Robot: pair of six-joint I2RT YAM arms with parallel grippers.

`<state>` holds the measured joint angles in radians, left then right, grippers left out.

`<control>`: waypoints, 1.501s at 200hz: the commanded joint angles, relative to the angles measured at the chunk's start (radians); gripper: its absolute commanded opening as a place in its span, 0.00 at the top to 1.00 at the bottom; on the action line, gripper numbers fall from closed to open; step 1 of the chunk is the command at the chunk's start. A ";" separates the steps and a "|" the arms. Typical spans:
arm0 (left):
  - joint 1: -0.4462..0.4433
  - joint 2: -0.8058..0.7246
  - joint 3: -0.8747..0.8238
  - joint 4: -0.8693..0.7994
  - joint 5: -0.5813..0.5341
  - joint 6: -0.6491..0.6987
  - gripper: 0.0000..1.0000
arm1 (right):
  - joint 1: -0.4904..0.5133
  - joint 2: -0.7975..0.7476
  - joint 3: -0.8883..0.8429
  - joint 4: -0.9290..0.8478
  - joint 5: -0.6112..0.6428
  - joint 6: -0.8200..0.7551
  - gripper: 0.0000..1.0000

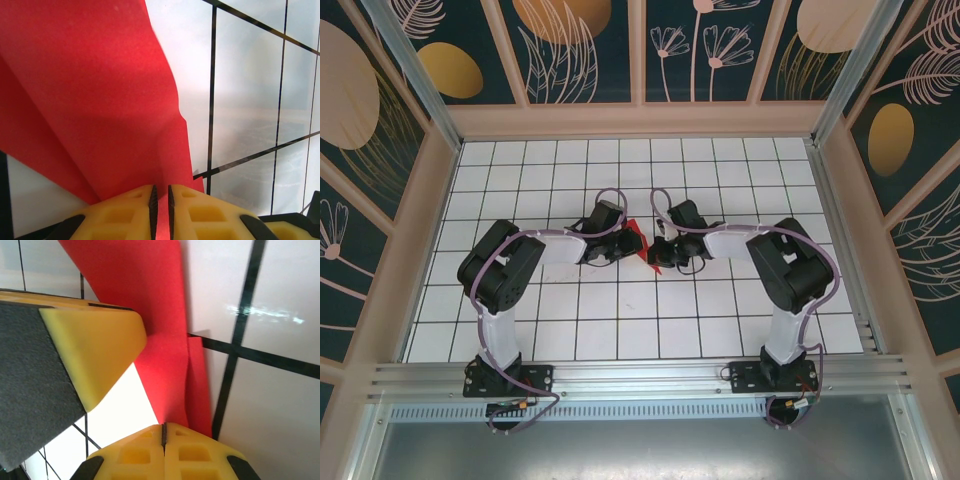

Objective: Fold a paper plane with a square sheet of paper (pick it up from the middle)
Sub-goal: Fold the wing for the fifth time at the center of the table.

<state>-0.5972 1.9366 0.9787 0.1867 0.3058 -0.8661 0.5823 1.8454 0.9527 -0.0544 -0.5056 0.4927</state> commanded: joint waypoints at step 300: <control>0.005 0.055 0.057 -0.128 -0.128 0.055 0.79 | 0.028 -0.060 -0.060 0.025 0.093 -0.239 1.00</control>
<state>-0.5983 1.9572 1.0298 0.1520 0.2783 -0.8558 0.6300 1.7988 0.9291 -0.0917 -0.3843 0.2440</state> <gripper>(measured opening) 0.203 0.069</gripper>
